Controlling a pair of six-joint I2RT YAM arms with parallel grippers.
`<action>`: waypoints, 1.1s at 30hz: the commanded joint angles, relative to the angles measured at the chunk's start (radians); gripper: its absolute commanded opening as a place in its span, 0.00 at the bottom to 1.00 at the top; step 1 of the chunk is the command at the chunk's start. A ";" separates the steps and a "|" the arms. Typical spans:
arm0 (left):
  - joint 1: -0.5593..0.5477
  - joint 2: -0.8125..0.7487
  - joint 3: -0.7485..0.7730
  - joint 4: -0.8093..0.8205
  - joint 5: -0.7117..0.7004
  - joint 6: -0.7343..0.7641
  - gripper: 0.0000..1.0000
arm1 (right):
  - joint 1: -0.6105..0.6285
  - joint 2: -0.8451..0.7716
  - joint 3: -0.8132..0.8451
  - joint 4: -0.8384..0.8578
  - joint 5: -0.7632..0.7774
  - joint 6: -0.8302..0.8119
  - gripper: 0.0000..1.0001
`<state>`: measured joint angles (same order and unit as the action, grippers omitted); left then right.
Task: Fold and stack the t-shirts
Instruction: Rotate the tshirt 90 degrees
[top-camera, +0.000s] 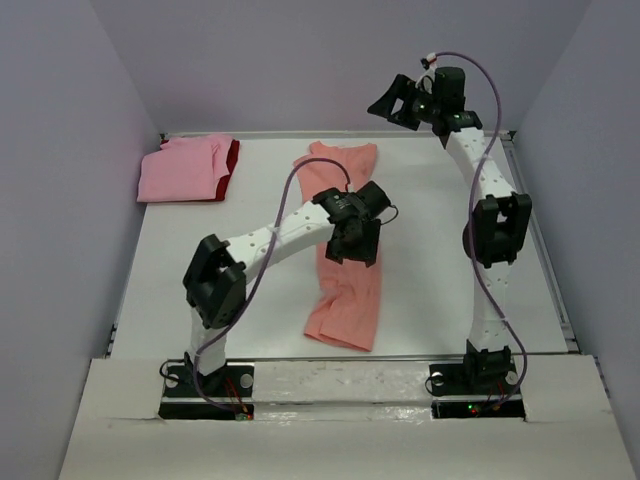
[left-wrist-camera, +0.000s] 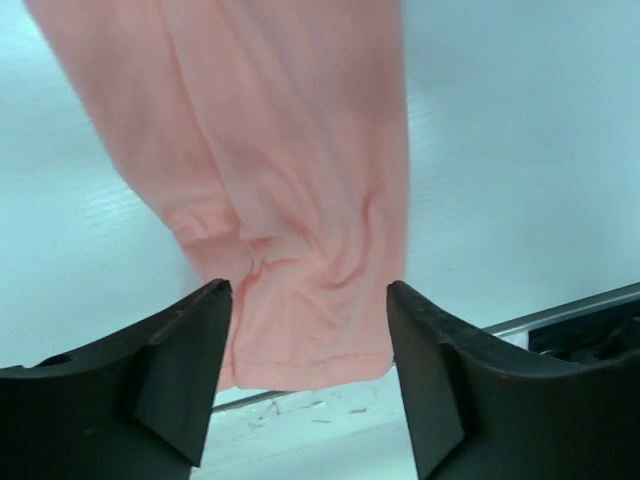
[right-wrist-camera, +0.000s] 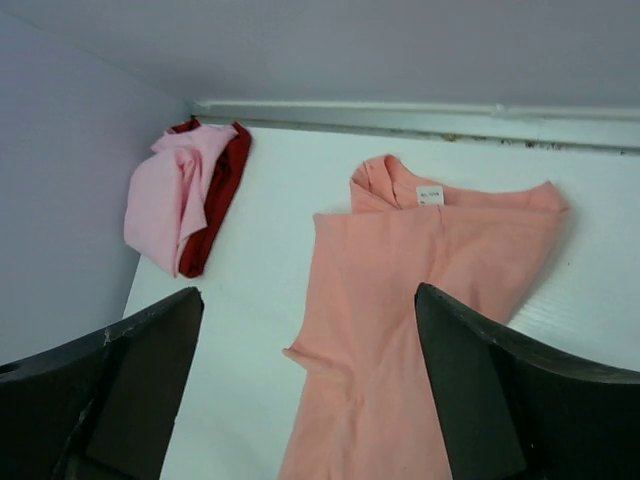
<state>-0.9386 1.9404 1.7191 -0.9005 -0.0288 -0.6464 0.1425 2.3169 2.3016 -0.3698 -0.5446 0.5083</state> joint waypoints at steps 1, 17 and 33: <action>0.047 -0.251 -0.056 0.072 -0.169 -0.036 0.78 | -0.009 -0.226 -0.126 0.103 -0.025 -0.045 0.94; 0.399 -0.623 -0.702 0.386 0.282 0.054 0.79 | -0.009 -0.951 -1.233 -0.230 -0.035 0.030 0.84; 0.347 -0.601 -0.874 0.419 0.403 0.027 0.79 | 0.106 -1.274 -1.633 -0.439 -0.068 0.117 0.77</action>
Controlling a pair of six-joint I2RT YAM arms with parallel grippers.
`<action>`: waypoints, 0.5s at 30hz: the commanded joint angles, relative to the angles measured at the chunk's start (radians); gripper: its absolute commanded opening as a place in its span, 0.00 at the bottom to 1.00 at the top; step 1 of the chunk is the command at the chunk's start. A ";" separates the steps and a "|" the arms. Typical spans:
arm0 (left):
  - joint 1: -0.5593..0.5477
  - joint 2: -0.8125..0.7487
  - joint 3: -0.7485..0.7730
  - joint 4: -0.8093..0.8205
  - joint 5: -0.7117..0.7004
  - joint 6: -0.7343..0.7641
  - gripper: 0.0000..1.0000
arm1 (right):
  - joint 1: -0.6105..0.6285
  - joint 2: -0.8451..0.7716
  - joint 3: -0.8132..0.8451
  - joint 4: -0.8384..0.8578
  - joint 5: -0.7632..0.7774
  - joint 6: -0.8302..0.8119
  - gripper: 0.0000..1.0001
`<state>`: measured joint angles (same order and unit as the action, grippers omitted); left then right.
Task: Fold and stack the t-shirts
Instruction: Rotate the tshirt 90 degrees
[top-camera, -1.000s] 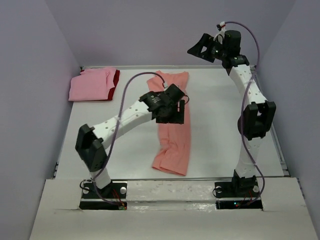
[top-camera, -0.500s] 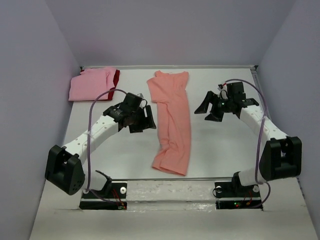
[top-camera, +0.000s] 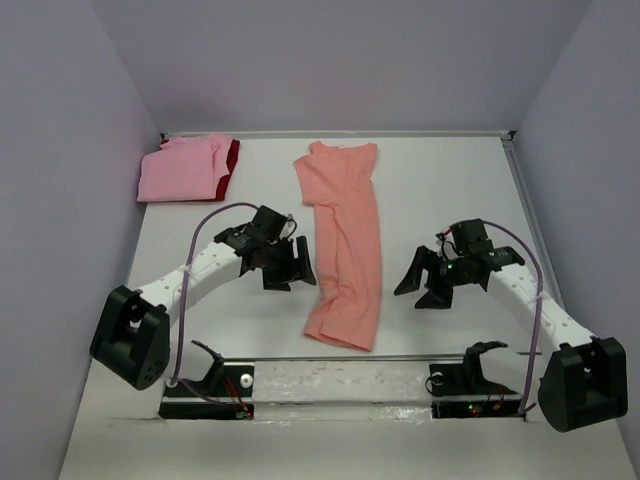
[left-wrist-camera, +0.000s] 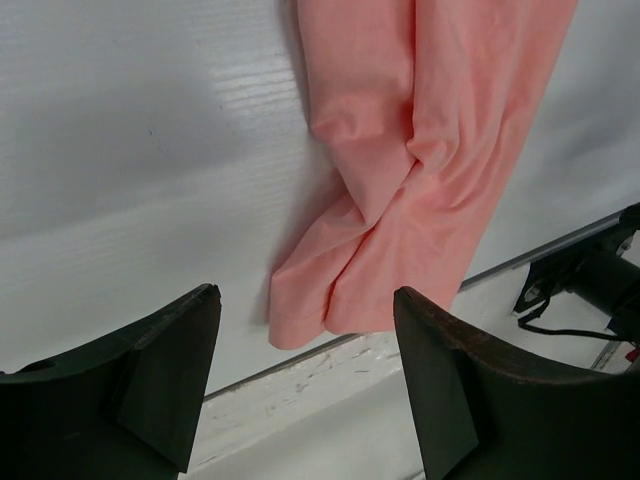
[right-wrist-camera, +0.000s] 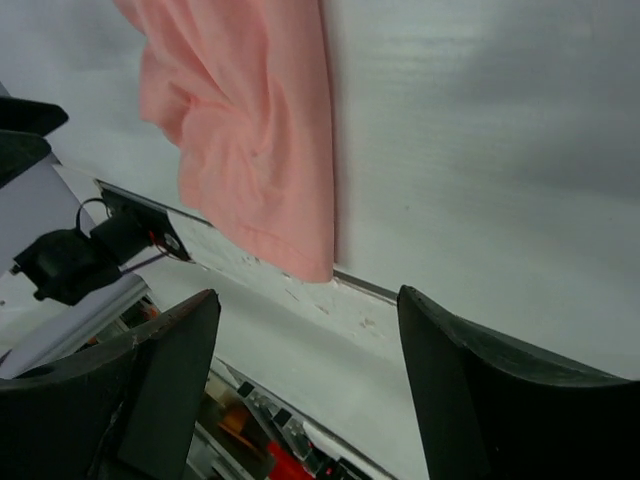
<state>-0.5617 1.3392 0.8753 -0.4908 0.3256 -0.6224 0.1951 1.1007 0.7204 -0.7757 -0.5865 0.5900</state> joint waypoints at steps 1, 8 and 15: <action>-0.043 0.003 -0.036 0.012 0.053 0.001 0.79 | 0.075 -0.067 -0.064 -0.034 -0.021 0.044 0.77; -0.113 0.008 -0.087 -0.017 0.017 0.055 0.79 | 0.231 -0.185 -0.208 0.059 0.022 0.165 0.77; -0.141 -0.026 -0.165 -0.012 0.016 0.095 0.79 | 0.411 -0.194 -0.332 0.185 0.092 0.283 0.75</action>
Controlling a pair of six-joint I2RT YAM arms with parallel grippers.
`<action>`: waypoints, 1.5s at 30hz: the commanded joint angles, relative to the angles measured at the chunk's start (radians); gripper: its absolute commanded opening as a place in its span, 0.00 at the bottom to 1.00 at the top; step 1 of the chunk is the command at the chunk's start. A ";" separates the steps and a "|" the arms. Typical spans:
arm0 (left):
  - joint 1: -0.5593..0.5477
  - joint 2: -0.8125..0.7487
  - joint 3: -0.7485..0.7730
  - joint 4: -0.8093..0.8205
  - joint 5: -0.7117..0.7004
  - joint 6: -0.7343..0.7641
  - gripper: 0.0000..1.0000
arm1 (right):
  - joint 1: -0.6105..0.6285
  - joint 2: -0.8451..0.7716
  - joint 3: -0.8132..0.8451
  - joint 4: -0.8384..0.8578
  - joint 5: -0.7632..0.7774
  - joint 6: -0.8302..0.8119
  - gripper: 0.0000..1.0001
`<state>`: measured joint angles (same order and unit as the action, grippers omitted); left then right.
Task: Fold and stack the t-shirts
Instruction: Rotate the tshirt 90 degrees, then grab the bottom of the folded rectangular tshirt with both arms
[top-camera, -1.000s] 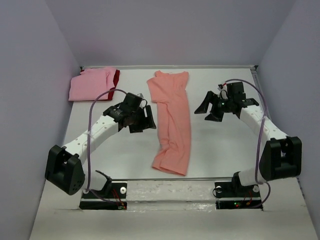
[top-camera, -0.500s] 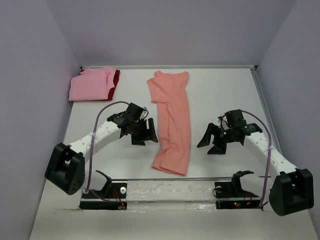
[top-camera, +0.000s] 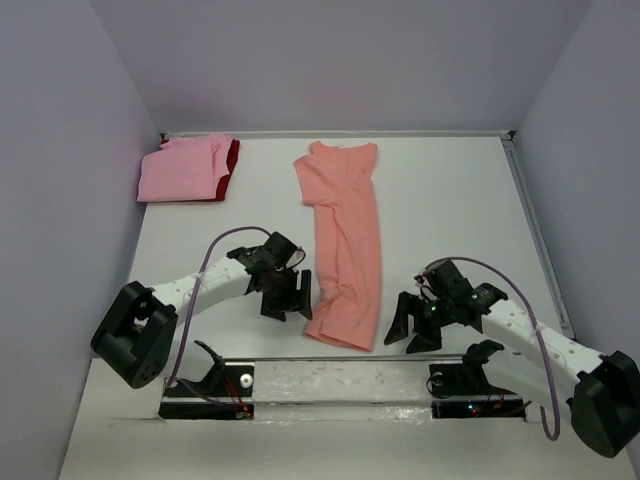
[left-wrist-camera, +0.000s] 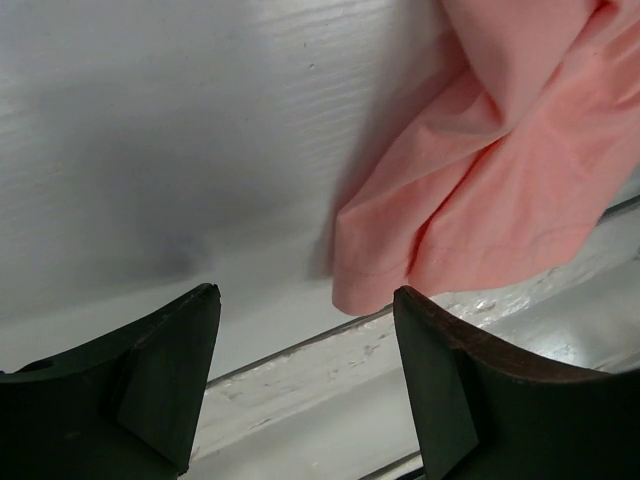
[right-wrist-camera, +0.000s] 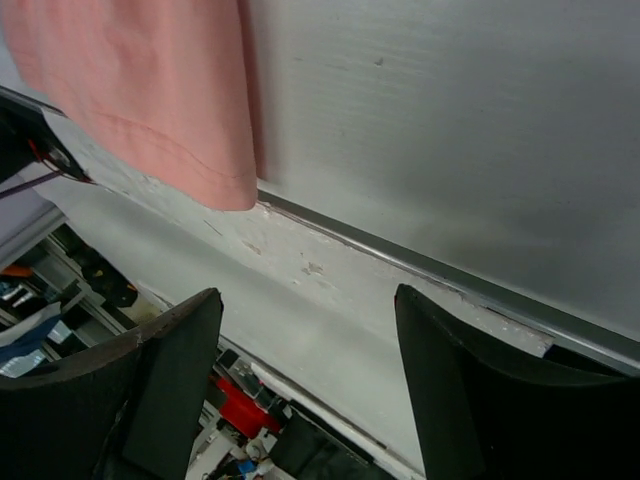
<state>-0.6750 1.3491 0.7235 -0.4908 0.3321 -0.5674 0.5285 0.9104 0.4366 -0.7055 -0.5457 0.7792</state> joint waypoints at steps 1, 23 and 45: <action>-0.037 -0.036 -0.012 -0.012 -0.004 0.038 0.79 | 0.100 -0.001 -0.059 0.139 0.059 0.110 0.75; -0.081 -0.093 -0.068 0.175 0.025 -0.123 0.79 | 0.214 0.295 0.090 0.365 0.188 0.071 0.76; -0.130 0.015 -0.068 0.179 0.082 -0.126 0.76 | 0.226 0.271 0.062 0.376 0.208 0.121 0.69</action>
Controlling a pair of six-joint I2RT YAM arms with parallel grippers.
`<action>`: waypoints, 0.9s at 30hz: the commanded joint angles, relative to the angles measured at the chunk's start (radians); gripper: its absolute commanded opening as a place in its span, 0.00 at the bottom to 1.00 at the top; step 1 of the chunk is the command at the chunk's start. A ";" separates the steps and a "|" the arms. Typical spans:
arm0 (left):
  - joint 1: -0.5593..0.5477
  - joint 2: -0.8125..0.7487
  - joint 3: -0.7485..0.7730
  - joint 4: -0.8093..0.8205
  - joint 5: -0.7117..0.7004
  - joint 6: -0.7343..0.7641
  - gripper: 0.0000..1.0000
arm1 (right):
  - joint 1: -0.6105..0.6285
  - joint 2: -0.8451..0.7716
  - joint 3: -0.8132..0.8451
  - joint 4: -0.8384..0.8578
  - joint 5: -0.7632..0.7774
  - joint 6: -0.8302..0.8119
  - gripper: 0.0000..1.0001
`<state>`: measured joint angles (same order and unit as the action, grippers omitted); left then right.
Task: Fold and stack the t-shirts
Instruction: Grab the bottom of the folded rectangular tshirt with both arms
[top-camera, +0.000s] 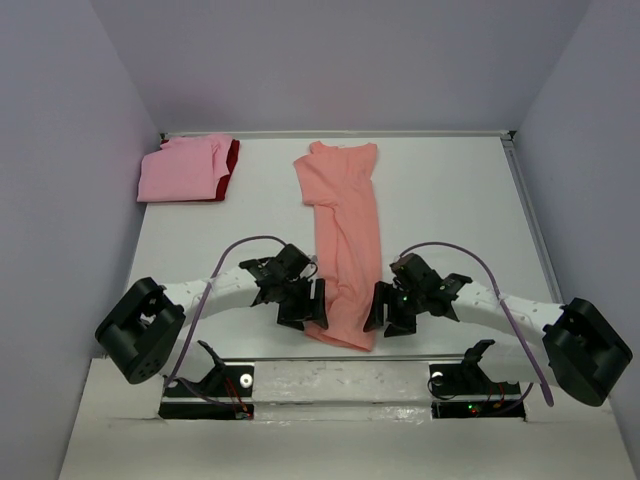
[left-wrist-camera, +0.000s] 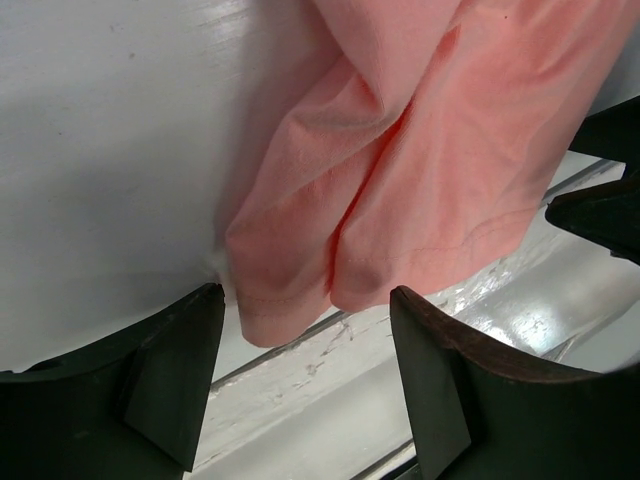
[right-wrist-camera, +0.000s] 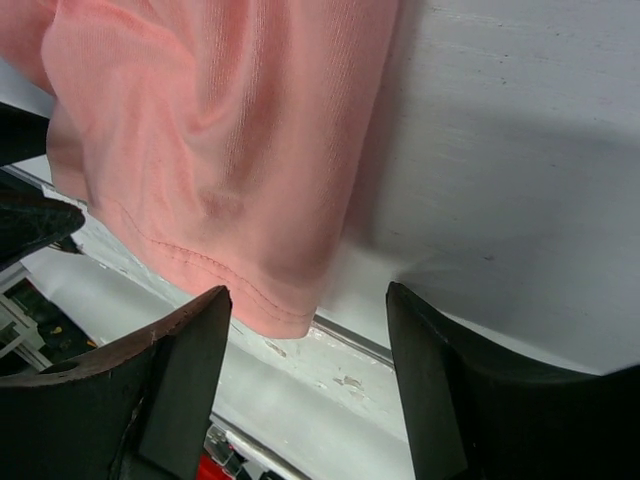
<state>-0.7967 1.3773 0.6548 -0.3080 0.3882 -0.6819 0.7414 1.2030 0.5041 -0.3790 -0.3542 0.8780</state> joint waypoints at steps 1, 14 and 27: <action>-0.010 -0.015 0.000 -0.003 0.025 -0.011 0.76 | 0.024 -0.020 -0.004 0.051 0.017 0.024 0.68; -0.016 -0.034 -0.012 0.000 0.021 -0.022 0.74 | 0.102 0.030 0.019 0.054 0.027 0.064 0.66; -0.021 -0.015 -0.015 0.012 0.038 -0.010 0.64 | 0.121 0.041 0.013 0.069 0.031 0.082 0.47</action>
<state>-0.8116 1.3769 0.6453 -0.3023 0.3962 -0.7033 0.8417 1.2385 0.5095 -0.3401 -0.3447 0.9470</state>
